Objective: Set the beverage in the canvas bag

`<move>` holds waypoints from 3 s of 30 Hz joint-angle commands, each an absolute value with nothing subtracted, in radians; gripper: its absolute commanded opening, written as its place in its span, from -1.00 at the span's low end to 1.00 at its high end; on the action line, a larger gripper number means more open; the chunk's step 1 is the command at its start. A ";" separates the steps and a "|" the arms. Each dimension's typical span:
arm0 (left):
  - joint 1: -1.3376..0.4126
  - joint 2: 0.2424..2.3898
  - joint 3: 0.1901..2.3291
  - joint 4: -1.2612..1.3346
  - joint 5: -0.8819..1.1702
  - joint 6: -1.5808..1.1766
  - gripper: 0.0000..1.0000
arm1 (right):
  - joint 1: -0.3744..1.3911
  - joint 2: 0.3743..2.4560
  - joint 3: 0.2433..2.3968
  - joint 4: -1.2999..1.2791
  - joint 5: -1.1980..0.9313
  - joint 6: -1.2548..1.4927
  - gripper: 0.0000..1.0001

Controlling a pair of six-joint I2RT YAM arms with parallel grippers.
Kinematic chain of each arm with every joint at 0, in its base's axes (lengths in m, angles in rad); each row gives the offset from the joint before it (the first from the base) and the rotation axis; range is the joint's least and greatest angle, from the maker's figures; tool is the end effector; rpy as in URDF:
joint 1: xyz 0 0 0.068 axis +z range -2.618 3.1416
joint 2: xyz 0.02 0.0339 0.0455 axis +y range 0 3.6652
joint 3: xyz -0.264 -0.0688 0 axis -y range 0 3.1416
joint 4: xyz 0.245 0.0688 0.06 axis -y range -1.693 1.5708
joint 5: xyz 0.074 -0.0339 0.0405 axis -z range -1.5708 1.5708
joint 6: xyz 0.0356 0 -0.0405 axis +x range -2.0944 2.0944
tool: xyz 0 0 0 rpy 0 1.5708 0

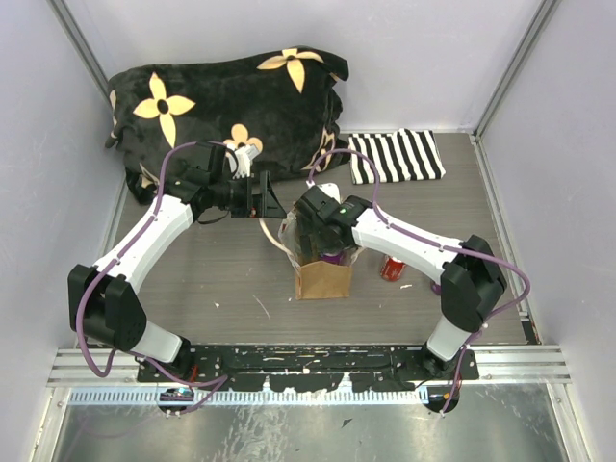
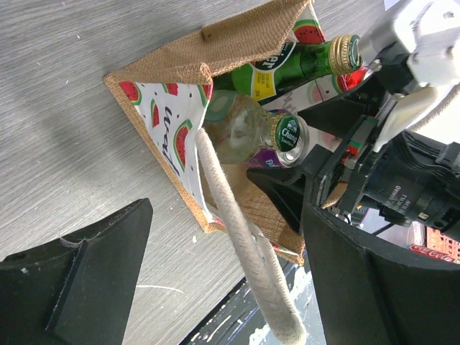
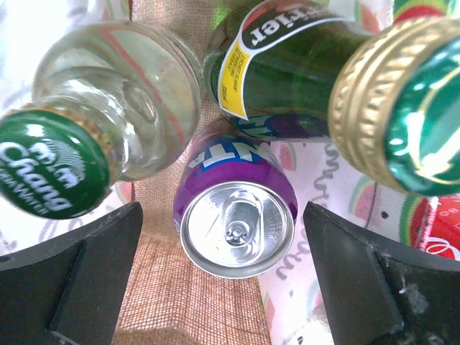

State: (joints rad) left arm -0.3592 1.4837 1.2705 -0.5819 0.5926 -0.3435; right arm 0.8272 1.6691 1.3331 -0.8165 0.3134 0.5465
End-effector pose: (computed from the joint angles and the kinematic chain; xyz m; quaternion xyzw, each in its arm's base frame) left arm 0.2942 -0.1317 0.3094 0.1174 0.8845 -0.3783 0.2466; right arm 0.2388 0.2434 0.2535 -0.1031 0.9613 0.0120 0.2554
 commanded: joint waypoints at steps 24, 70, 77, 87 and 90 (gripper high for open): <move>-0.405 1.342 1.251 -0.567 0.678 -0.201 0.85 | 0.587 1.519 1.886 -0.979 0.495 0.399 1.00; -0.410 1.228 1.174 -0.703 0.650 -0.042 0.86 | 0.286 1.401 1.089 -0.940 0.114 0.443 0.59; -0.410 1.233 1.172 -0.701 0.650 -0.040 0.86 | 0.285 1.418 1.107 -0.967 0.120 0.431 -0.02; -0.410 1.226 1.167 -0.704 0.646 -0.034 0.86 | 0.285 1.427 1.334 -1.044 0.190 0.419 -0.98; -0.410 1.223 1.166 -0.704 0.642 -0.035 0.86 | 0.278 1.440 1.424 -1.073 0.208 0.402 -0.98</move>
State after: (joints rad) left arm -0.4084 1.2297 1.1625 -0.7044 0.6445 -0.0490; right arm 0.2874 1.4582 1.2560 -1.0615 0.1497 0.4328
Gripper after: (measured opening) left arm 0.930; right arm 0.725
